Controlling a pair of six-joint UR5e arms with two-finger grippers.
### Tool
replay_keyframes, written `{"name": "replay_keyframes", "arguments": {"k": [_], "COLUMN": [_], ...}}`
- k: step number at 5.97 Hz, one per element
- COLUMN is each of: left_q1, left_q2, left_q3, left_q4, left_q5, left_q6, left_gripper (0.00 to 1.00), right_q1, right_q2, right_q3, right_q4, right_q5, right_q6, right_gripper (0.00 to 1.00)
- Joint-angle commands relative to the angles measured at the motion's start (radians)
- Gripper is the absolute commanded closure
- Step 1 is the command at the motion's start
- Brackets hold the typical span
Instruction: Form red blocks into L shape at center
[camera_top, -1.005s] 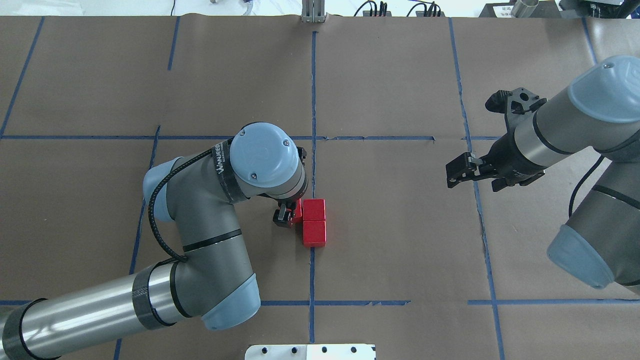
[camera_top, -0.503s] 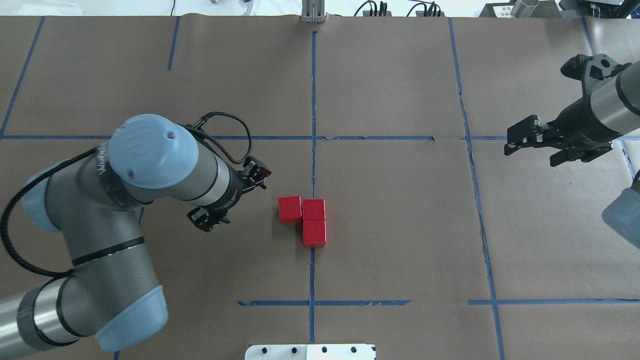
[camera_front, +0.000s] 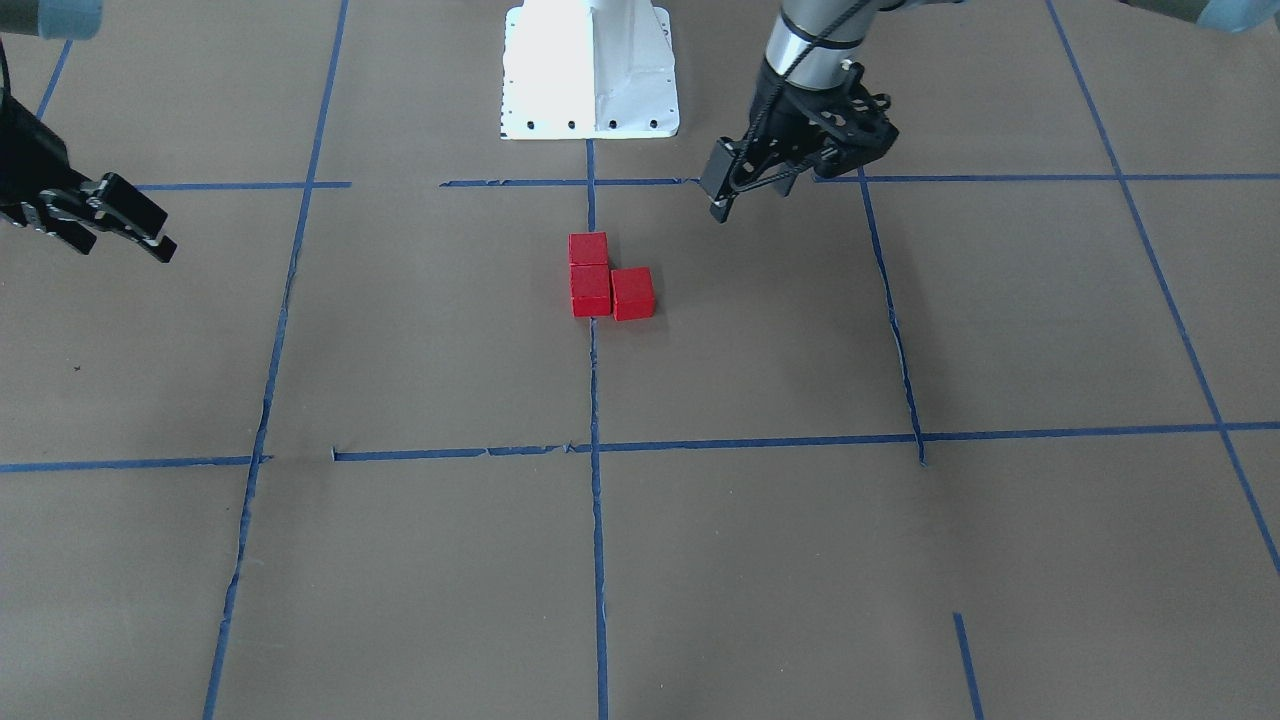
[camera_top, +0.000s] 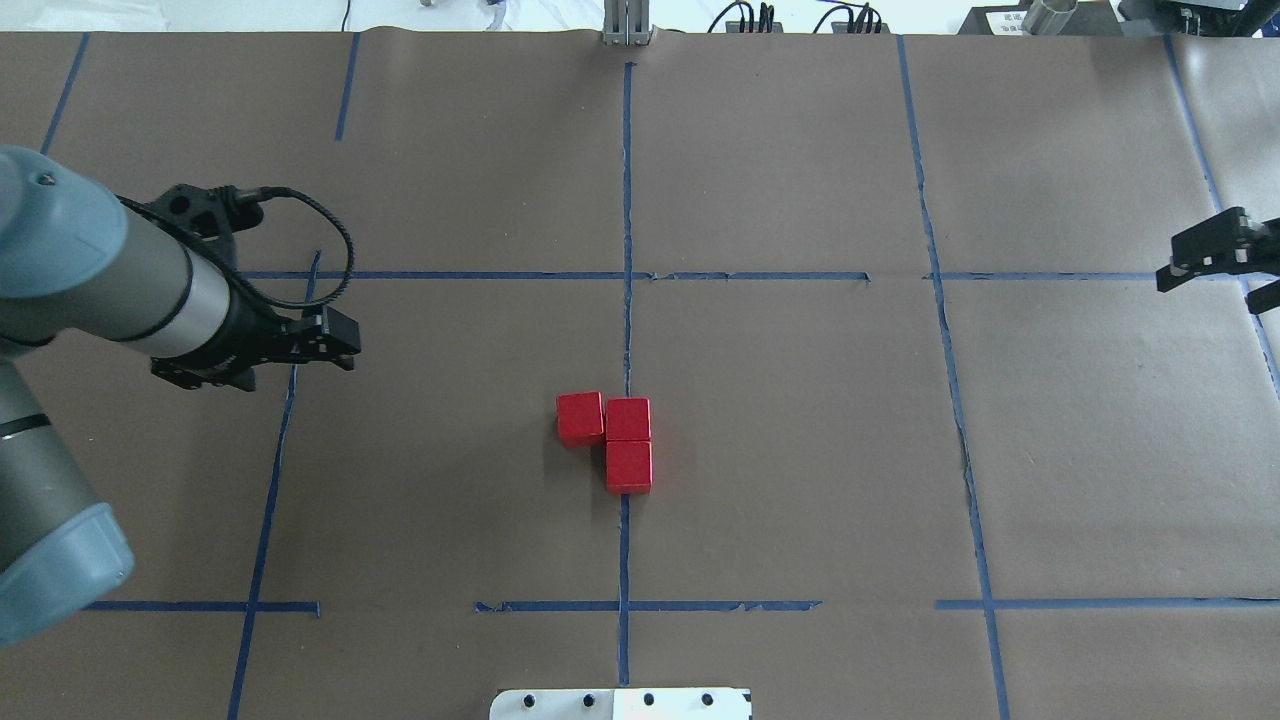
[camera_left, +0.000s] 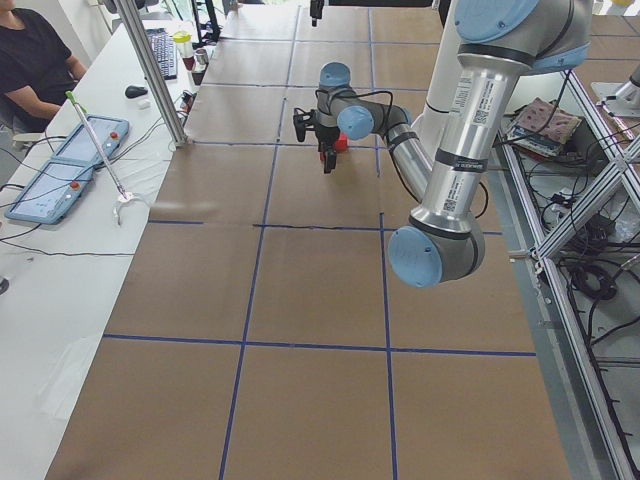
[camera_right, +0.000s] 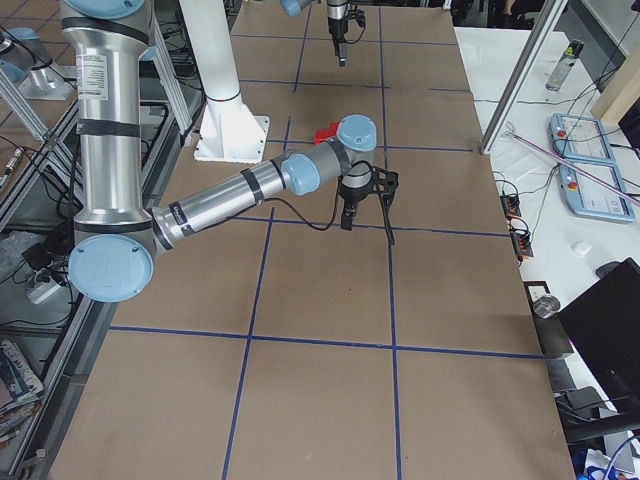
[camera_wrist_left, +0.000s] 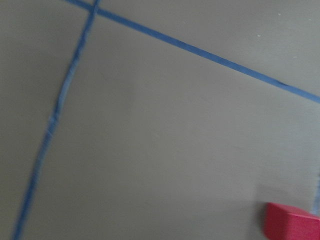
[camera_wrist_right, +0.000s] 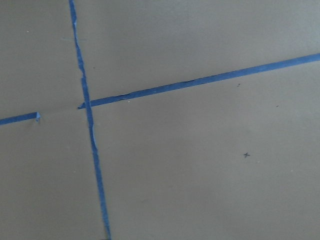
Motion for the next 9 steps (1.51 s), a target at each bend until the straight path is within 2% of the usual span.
{"name": "replay_keyframes", "arguments": {"k": [1, 2, 3, 5, 6, 7, 9], "left_q1": [-0.211, -0.339, -0.449, -0.713, -0.793, -0.795, -0.802], "left_q2": [0.148, 0.205, 0.280, 0.307, 0.296, 0.278, 0.288], "left_q3": [0.004, 0.029, 0.075, 0.302, 0.383, 0.383, 0.374], "left_q4": [0.002, 0.004, 0.002, 0.002, 0.016, 0.113, 0.134], "left_q5": [-0.099, -0.163, -0.206, -0.252, -0.306, -0.320, -0.321], "left_q6": [0.440, 0.660, 0.908, 1.322, 1.373, 1.374, 1.372], "left_gripper": [0.00, 0.00, 0.00, 0.00, 0.00, 0.00, 0.00], "right_q1": [0.127, 0.184, 0.250, 0.288, 0.289, 0.287, 0.231], "right_q2": [-0.051, -0.083, -0.123, -0.185, -0.195, -0.191, -0.185], "right_q3": [-0.083, -0.120, -0.122, -0.134, -0.126, -0.126, -0.116], "right_q4": [0.000, 0.003, -0.002, 0.000, 0.001, 0.001, 0.001], "right_q5": [0.005, 0.005, 0.033, 0.033, 0.031, 0.030, 0.022], "right_q6": [-0.266, -0.380, -0.416, -0.612, -0.640, -0.640, -0.640], "right_gripper": [0.00, 0.00, 0.00, 0.00, 0.00, 0.00, 0.00]}}
